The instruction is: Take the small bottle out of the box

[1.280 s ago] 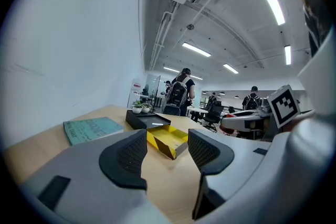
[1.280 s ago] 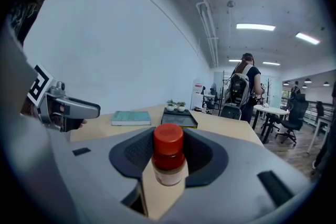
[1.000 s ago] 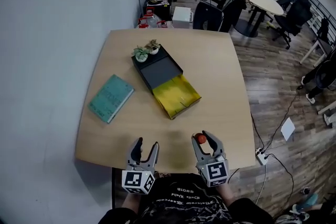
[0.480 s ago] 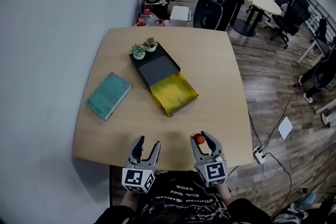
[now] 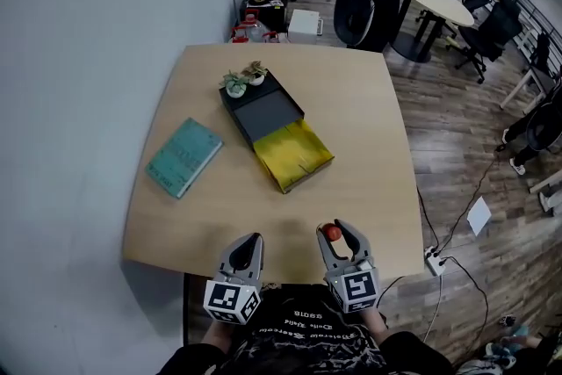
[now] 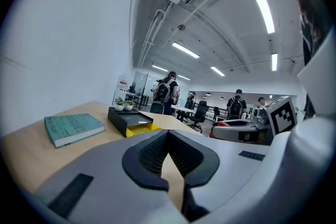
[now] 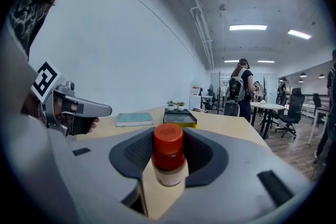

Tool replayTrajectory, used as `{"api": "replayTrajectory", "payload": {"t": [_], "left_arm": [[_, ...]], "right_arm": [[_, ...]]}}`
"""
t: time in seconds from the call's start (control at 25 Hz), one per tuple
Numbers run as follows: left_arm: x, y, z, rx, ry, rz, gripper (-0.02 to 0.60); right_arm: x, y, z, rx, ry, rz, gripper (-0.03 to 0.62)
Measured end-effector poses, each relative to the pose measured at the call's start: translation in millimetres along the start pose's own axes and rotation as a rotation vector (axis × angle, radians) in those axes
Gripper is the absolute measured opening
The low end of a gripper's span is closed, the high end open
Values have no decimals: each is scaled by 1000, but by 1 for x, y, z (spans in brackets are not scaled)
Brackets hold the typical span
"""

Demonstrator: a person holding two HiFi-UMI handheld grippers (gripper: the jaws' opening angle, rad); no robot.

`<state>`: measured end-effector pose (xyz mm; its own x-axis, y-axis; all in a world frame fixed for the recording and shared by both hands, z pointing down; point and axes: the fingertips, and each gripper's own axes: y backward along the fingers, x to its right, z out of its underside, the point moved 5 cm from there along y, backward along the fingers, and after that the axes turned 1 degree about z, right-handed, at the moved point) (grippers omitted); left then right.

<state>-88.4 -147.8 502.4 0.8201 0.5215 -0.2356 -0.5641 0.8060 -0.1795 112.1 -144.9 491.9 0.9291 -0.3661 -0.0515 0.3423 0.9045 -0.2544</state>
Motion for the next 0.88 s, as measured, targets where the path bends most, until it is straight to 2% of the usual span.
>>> {"api": "replayTrajectory", "payload": {"t": [0.32, 0.88], "left_arm": [[2, 0, 5, -37, -43, -7, 5], [4, -4, 4, -45, -50, -12, 5]], "right_arm": [[3, 2, 4, 5, -17, 1, 160], [10, -1, -1, 12, -22, -8, 158]]}}
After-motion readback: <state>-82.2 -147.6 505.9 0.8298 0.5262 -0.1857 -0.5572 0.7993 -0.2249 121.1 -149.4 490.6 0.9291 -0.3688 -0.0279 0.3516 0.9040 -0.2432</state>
